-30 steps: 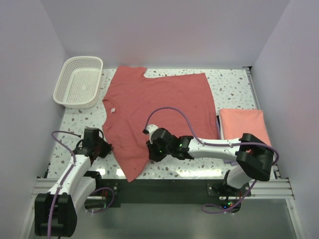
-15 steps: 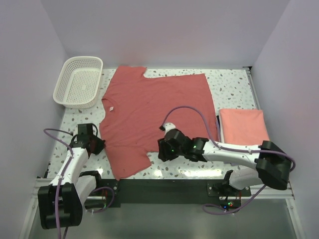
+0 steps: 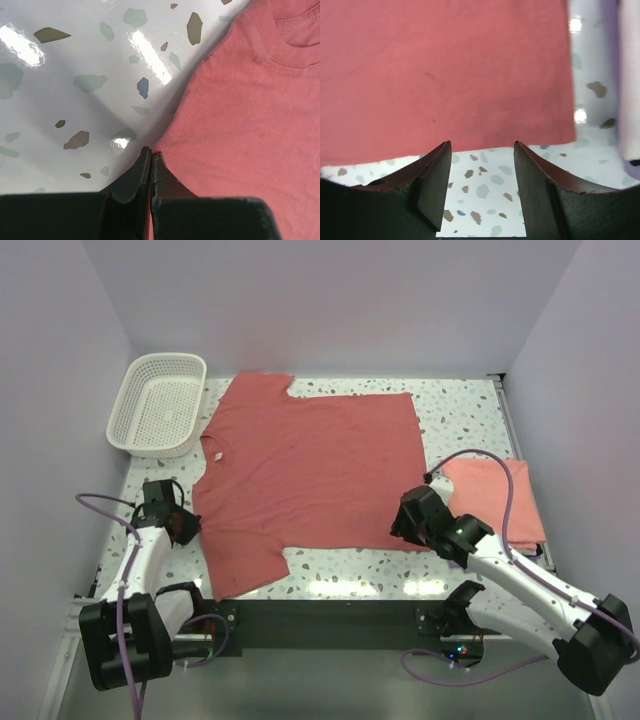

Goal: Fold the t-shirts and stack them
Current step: Flatten the tshirt out

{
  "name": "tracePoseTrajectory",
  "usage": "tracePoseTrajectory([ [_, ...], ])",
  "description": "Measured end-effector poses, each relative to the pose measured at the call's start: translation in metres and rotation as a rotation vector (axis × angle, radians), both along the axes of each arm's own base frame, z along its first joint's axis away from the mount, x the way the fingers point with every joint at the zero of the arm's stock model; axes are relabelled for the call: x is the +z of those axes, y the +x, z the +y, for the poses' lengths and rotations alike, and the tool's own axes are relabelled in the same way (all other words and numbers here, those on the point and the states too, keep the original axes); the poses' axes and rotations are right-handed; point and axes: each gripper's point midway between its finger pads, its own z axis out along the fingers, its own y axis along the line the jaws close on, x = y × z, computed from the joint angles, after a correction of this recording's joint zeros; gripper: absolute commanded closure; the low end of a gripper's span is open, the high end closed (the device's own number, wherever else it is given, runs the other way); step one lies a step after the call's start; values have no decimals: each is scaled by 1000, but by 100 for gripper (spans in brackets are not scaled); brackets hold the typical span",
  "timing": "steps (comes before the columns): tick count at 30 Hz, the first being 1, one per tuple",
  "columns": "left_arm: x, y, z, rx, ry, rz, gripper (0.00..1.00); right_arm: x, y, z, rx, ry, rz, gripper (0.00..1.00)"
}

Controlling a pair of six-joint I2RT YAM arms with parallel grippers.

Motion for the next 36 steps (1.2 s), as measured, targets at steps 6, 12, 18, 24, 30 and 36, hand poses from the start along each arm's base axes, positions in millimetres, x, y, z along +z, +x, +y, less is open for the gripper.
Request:
tracePoseTrajectory([
  [6, -3, -1, 4, -1, -5, 14, 100, -20, -16, -43, -145, -61, 74, 44],
  [12, -2, -1, 3, -17, -10, 12, 100, -36, -25, -65, -235, -87, 159, 46],
  [18, -1, 2, 2, -29, -15, -3, 100, -48, -31, -69, -286, -59, 220, 51],
  [24, 1, 6, -1, -41, -29, -21, 100, -65, -38, -67, -310, -58, 281, 54],
  [30, 2, 7, -2, -48, -35, -29, 100, -69, -35, -69, -336, -55, 271, 55],
  [36, 3, 9, -3, -58, -40, -38, 100, -67, -30, -76, -360, -83, 237, 58],
])
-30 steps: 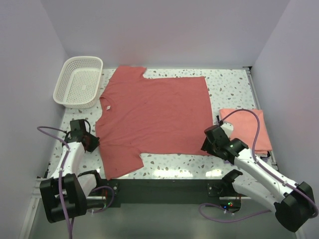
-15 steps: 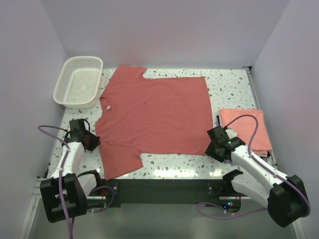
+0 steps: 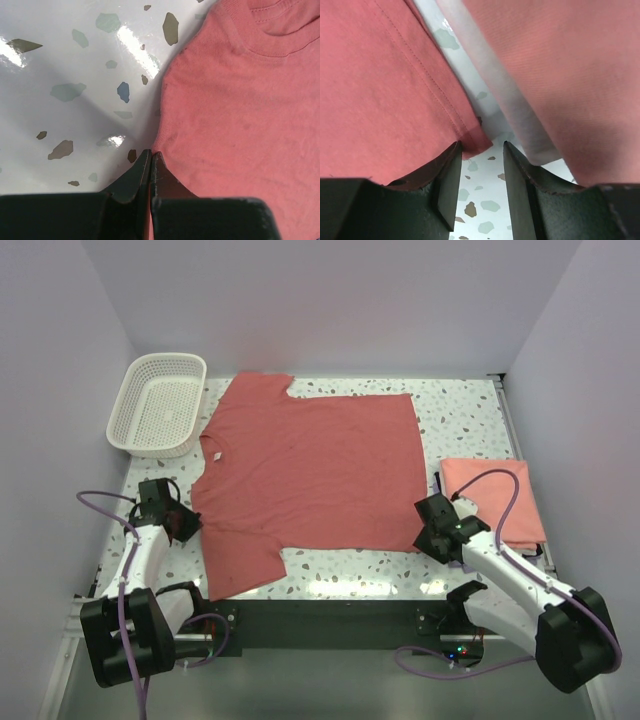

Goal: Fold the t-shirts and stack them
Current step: Flatten the tshirt out, then fold the tshirt

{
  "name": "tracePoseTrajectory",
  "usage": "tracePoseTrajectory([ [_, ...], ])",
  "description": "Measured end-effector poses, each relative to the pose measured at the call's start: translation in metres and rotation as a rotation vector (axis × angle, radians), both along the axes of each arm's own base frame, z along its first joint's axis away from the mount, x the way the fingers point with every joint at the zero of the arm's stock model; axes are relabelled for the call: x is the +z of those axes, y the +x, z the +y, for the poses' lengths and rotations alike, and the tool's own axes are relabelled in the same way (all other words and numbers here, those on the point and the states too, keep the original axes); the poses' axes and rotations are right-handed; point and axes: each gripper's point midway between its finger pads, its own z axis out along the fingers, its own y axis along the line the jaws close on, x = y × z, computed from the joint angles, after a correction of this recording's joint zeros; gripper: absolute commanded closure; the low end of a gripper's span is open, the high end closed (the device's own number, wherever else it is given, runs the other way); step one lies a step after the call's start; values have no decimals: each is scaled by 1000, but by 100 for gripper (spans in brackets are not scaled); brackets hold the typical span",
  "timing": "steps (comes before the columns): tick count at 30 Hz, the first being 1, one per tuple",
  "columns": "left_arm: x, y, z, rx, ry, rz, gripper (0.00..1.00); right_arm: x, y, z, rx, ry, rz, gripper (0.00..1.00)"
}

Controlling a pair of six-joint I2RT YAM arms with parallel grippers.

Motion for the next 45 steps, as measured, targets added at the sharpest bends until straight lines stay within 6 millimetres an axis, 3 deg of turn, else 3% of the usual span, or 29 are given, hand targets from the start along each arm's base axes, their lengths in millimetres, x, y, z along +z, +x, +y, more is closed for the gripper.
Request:
tracePoseTrajectory([
  [4, 1, 1, -1, -3, -3, -6, 100, -2, 7, 3, 0, 4, -14, 64],
  [8, 1, 2, -1, -5, -5, -10, 100, -4, 12, 4, 3, -3, -17, 82],
  [13, 4, 3, -2, -9, -9, -24, 100, 0, 14, 3, 7, -9, -29, 92],
  [23, 9, 0, -10, -19, -34, -77, 100, 56, 26, 2, 28, 8, -168, 95],
  [34, 27, 6, -20, -27, -80, -161, 100, 73, 35, 1, 75, -26, -157, 96],
  [38, 29, 23, -20, -43, -111, -137, 100, 83, 56, 11, 112, -37, -151, 97],
  [45, 45, 79, -22, -95, -143, -172, 100, 88, 109, 25, 124, -12, -157, 100],
])
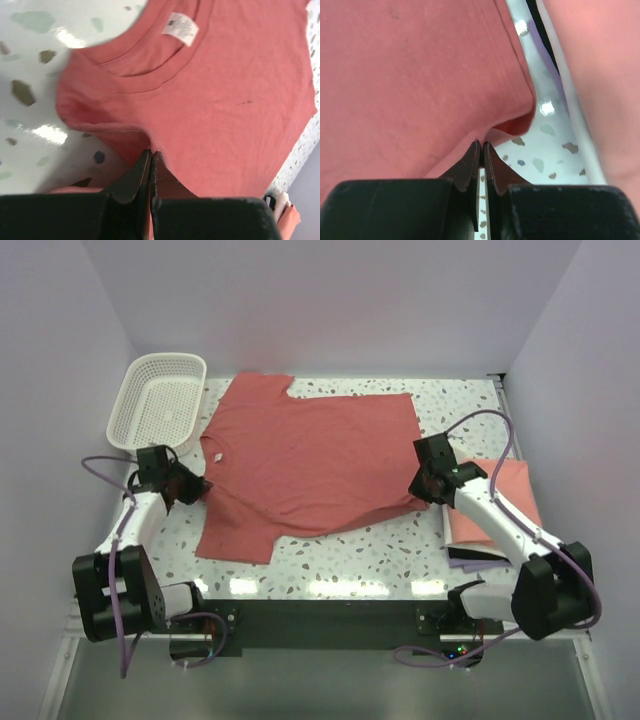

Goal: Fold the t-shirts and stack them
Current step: Fold the tshirt

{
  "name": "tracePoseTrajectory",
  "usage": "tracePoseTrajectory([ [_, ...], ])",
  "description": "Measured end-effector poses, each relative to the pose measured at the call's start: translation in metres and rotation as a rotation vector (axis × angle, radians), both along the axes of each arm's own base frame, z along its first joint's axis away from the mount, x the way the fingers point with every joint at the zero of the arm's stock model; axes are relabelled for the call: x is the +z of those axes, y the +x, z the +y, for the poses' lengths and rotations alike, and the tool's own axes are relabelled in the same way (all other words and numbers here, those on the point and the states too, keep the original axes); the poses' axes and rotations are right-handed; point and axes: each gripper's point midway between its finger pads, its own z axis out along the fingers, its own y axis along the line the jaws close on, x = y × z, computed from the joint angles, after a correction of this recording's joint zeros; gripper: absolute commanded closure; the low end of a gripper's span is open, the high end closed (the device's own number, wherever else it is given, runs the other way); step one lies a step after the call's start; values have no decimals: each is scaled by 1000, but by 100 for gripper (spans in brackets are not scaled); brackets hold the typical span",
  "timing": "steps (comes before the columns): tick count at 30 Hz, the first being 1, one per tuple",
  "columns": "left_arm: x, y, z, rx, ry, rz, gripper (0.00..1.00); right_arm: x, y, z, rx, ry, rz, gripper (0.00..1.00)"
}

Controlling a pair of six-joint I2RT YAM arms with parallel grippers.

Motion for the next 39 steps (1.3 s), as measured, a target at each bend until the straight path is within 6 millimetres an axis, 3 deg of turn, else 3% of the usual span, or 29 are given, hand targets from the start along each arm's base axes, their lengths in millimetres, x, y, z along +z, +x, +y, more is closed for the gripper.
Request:
tracePoseTrajectory([
  [8, 14, 51, -11, -38, 6, -40, 100, -25, 39, 2, 13, 94, 63, 100],
  [12, 12, 67, -8, -20, 7, -31, 100, -25, 51, 1, 18, 141, 57, 100],
  [21, 7, 79, -4, -6, 13, -12, 100, -8, 81, -15, -4, 203, -13, 100],
  [28, 5, 90, -4, -10, 15, -8, 100, -16, 92, -36, -49, 234, -12, 100],
  [39, 11, 109, -6, -12, 12, -21, 100, -16, 108, -35, -35, 281, -27, 100],
])
